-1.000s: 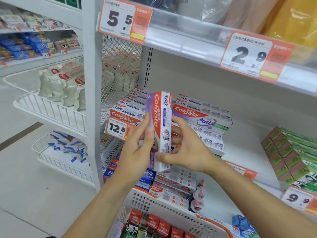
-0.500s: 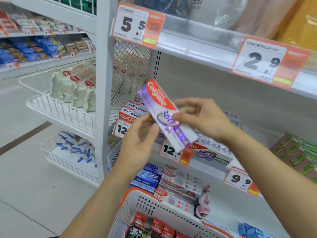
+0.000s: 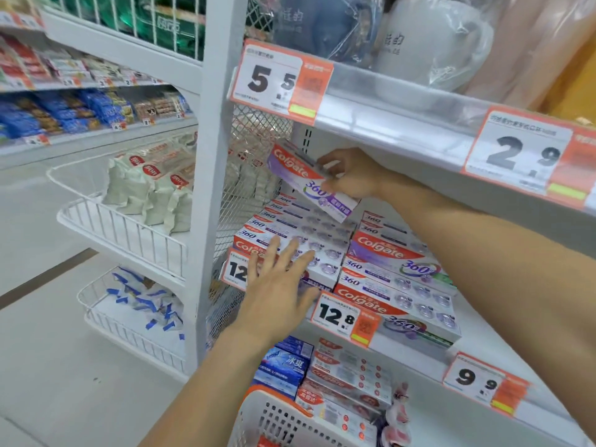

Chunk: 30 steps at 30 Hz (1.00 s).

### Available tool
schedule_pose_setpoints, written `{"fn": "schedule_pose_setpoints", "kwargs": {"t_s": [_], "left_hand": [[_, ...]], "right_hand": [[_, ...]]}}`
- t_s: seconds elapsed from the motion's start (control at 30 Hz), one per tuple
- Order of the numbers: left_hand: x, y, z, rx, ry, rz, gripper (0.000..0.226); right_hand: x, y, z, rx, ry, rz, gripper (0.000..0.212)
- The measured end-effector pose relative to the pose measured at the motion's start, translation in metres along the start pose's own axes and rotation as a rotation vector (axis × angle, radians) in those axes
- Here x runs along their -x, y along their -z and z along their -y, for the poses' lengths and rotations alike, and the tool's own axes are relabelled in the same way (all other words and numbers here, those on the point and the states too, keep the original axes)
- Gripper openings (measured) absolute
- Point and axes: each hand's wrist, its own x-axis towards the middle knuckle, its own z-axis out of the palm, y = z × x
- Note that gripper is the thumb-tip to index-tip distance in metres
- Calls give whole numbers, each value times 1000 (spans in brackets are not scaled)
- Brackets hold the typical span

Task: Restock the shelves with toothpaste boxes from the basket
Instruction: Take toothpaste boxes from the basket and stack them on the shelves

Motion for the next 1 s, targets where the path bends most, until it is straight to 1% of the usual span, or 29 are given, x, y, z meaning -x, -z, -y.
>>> {"fn": "schedule_pose_setpoints", "kwargs": {"t_s": [0.1, 0.17, 0.27, 0.43, 0.53, 0.77, 0.87, 1.0], "left_hand": [[1, -2, 2, 4, 7, -2, 59], [1, -3, 3, 9, 9, 3, 59], [1, -4, 2, -5, 17, 5, 60], [0, -5, -1, 20, 32, -3, 61], [0, -4, -2, 5, 34, 1, 62], [2, -2, -4, 11, 37, 8, 63], [1, -2, -4, 17, 36, 9, 63], [2, -3, -4, 25, 30, 4, 64]], "right_hand": [[-9, -13, -17, 43, -25, 67, 58], [-12, -18, -27, 93, -22, 106, 54], [-16, -20, -39, 105, -22, 98, 48], [-23, -20, -44, 80, 10, 62, 50], [-30, -17, -48, 64, -25, 47, 50], [-42, -3, -43, 230, -147, 246, 55], [-43, -1, -42, 223, -194, 278, 59], [-41, 0, -39, 187, -220, 305, 57]]}}
